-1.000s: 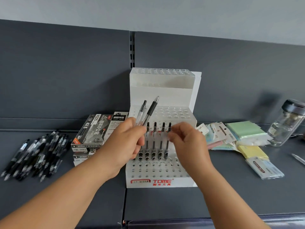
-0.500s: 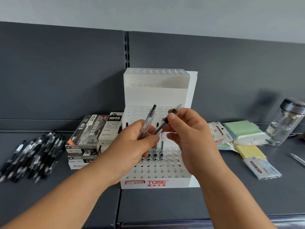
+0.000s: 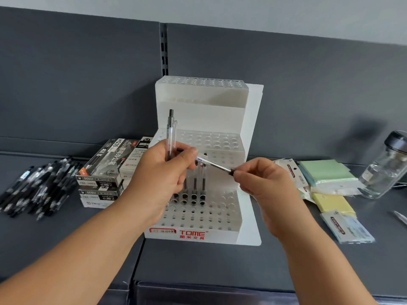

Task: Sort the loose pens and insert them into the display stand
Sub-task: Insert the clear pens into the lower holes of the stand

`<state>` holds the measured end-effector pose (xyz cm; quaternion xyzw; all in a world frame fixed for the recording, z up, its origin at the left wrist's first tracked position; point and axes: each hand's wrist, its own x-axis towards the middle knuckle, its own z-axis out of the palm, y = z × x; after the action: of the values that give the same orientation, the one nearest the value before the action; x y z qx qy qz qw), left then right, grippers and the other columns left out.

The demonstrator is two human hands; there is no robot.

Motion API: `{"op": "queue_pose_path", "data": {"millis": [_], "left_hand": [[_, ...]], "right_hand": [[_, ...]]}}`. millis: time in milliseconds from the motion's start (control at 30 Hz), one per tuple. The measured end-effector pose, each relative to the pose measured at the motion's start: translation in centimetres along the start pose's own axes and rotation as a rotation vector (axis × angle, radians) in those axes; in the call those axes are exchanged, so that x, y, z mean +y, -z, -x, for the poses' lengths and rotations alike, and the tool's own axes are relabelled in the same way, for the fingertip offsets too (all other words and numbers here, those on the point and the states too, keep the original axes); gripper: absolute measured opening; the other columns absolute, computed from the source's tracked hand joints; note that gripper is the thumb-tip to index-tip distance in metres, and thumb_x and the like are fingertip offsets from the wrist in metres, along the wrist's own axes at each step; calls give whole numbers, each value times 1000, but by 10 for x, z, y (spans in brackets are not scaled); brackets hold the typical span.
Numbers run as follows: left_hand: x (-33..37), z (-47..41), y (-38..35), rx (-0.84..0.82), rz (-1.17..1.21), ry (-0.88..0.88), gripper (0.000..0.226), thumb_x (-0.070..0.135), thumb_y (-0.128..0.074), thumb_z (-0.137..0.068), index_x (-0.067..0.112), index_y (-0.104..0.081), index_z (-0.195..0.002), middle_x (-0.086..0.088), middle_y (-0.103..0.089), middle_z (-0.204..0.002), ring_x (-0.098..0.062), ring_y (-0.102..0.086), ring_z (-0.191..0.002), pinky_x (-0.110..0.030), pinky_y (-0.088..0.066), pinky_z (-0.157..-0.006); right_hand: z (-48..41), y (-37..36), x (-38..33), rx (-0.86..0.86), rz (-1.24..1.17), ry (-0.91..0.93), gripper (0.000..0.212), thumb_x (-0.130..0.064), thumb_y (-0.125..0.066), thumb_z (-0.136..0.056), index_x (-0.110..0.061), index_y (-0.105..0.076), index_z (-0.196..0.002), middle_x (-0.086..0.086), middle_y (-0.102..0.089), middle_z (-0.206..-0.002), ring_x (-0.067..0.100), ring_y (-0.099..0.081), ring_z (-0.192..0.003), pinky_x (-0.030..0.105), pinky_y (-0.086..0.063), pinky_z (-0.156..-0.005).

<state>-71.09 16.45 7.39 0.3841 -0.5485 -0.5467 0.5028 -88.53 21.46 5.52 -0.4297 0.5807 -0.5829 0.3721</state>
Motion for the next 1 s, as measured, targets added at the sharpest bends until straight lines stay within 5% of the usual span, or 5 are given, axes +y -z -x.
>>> {"op": "queue_pose_path", "data": {"millis": [167,367,533,767,1000], "left_hand": [[2,2,-9,-46,-27,-35,7,8,-62,-89,14,-64,-85,7,-55,-57,-6,-38,-45,-16,-29,-38],[9,2,-12,-91,-99,-102,5,15,-64,-88,20,-67,-88,-1,-48,-65,-5,-39,-47,-16,-30,-39],[10,0,-5,-45,5,-1,35,45,-53,-84,12,-57,-93,2,-56,-67,-8,-41,-48,-16,-28,-37],[3,-1,5,-12,59,64,20,16,-35,-96,10,-48,-82,-5,-57,-67,-13,-42,-47,-23,-24,-41],[0,-1,11,-80,42,72,26,17,-42,-100,8,-62,-85,-2,-56,-69,-13,-51,-57,-25,-37,-45]], "right_hand": [[4,-9,-15,-76,370,253,12,-21,-64,-88,-26,-69,-79,-17,-67,-76,-3,-59,-70,9,-44,-65],[1,-22,-34,-155,293,355,11,-14,-65,-87,-22,-71,-83,-1,-69,-71,15,-59,-63,26,-50,-62],[-5,-21,-29,26,164,363,19,-10,-64,-88,-26,-66,-78,-11,-69,-70,6,-64,-68,24,-55,-70],[-6,-35,-1,106,287,310,16,-14,-64,-88,-26,-66,-78,-6,-66,-69,10,-59,-65,26,-50,-67],[-7,-35,23,133,462,185,14,-20,-61,-91,-24,-65,-78,-2,-65,-64,12,-58,-62,28,-49,-60]]}}
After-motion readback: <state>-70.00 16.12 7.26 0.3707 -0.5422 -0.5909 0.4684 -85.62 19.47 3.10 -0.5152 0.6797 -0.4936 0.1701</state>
